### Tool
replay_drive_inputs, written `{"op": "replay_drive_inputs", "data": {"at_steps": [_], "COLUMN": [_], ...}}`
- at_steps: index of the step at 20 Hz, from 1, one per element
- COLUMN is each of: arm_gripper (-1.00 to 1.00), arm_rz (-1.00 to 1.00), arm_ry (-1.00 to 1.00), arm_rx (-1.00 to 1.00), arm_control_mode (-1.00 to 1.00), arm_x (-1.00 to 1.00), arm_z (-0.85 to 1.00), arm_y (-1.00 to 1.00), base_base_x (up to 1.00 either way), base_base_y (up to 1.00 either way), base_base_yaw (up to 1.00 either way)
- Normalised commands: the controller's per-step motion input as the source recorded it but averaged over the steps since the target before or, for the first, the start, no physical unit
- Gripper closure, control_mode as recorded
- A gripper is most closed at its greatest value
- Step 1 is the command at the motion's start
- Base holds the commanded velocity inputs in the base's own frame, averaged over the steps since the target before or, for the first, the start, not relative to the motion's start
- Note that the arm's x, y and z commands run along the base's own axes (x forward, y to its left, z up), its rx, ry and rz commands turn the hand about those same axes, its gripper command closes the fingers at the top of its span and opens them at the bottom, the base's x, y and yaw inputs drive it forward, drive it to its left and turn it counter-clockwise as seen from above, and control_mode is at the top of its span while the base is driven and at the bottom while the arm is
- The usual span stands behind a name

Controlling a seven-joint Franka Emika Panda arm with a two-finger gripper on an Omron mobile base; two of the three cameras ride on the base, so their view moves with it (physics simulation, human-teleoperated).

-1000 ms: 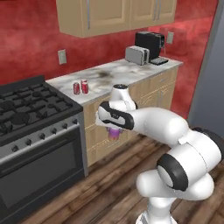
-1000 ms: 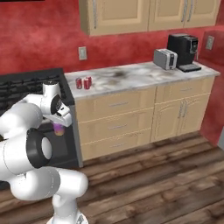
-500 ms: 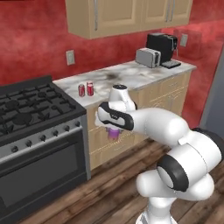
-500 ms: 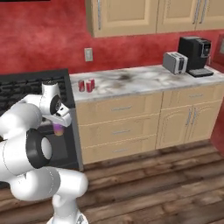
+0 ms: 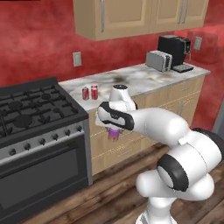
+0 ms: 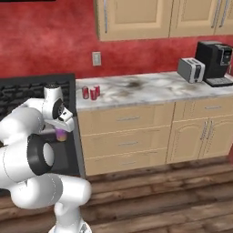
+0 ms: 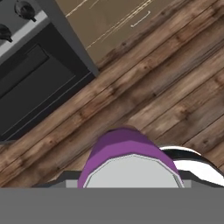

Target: Four empty soda cans are scattered around the kitchen. Gather all the cans and cluster them next to the stove for recycling.

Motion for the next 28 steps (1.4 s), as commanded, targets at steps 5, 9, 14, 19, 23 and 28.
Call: {"op": "replay_drive_inputs", "data": {"at_steps": [5, 9, 14, 19, 23, 28], "arm_gripper": [1.0, 1.0, 1.0, 1.0, 1.0, 1.0], "arm_rz": [0.0, 0.0, 0.0, 0.0, 0.0, 0.0], "arm_ry": [0.0, 0.0, 0.0, 0.0, 0.0, 0.0], "arm_rx": [0.0, 0.0, 0.0, 0.0, 0.0, 0.0], "arm_control_mode": [1.0, 1.0, 1.0, 1.0, 1.0, 1.0], "arm_x": [0.0, 0.0, 0.0, 0.0, 0.0, 0.0], "arm_z": [0.0, 0.0, 0.0, 0.0, 0.0, 0.0], "arm_y": [0.0, 0.0, 0.0, 0.0, 0.0, 0.0], "base_base_x": [0.54, 0.56, 0.54, 0.56, 0.55, 0.5], "base_base_y": [-0.26, -0.26, -0.29, -0.26, -0.25, -0.22], "base_base_yaw": [0.18, 0.14, 0.09, 0.06, 0.07, 0.06]}}
